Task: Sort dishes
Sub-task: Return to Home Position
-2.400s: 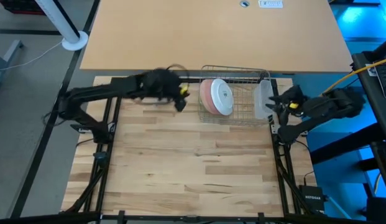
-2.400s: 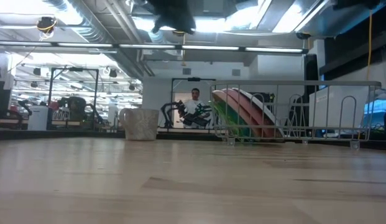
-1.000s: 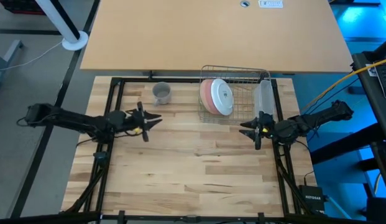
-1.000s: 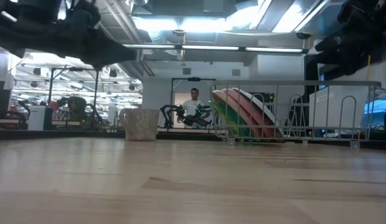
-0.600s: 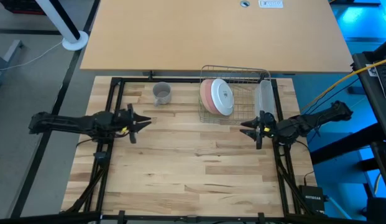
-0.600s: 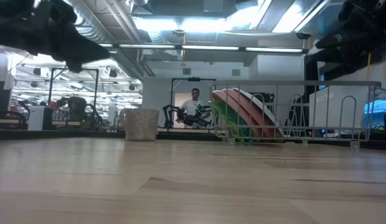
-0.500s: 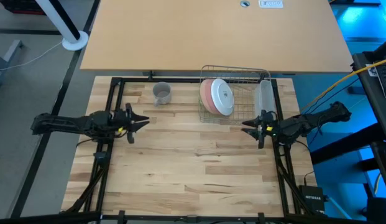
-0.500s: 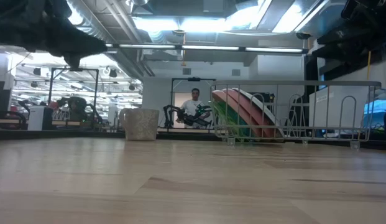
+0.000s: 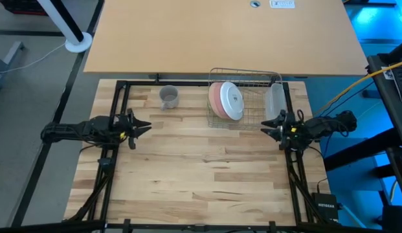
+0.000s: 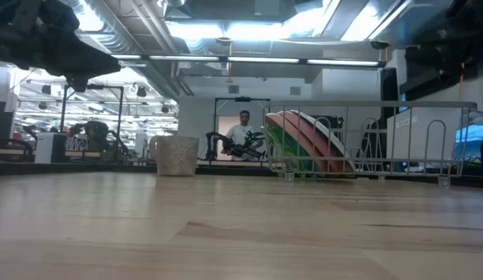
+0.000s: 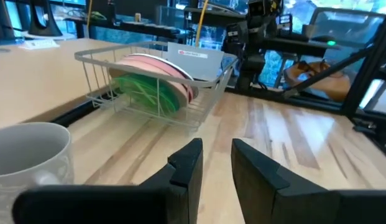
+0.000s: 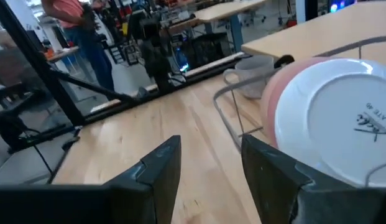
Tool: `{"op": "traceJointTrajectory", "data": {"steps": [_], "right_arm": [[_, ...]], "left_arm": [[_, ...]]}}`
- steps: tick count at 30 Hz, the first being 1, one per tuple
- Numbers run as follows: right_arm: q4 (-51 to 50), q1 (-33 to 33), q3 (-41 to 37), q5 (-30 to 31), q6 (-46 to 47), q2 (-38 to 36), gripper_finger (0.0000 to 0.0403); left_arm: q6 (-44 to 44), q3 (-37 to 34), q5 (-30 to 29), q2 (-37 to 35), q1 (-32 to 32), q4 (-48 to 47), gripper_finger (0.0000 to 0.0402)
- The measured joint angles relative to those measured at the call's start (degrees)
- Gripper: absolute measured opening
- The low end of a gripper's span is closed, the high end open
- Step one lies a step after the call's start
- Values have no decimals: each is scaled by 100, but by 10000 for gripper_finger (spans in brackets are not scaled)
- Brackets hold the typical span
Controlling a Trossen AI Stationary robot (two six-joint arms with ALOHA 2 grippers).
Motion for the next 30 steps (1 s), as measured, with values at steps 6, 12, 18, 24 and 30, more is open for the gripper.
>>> {"op": "traceJointTrajectory", "data": {"steps": [6,12,18,24,30], "right_arm": [[-55,0,23,18,-184,0,172],[-93,0,17,269,-154,2,172],[-263,0,17,217,223,2,172],[-315,0,8,-70,287,2,172],[-300,0,4,-74,277,2,172]], "left_arm": [[248,-2,-44,-27,0,-46,76],[167,-121,-49,-18,0,-169,76],[-117,-219,-803,80,22,-115,76],[-751,-219,-1354,77,81,-122,76],[273,-219,-1352,78,81,-130,76]]}}
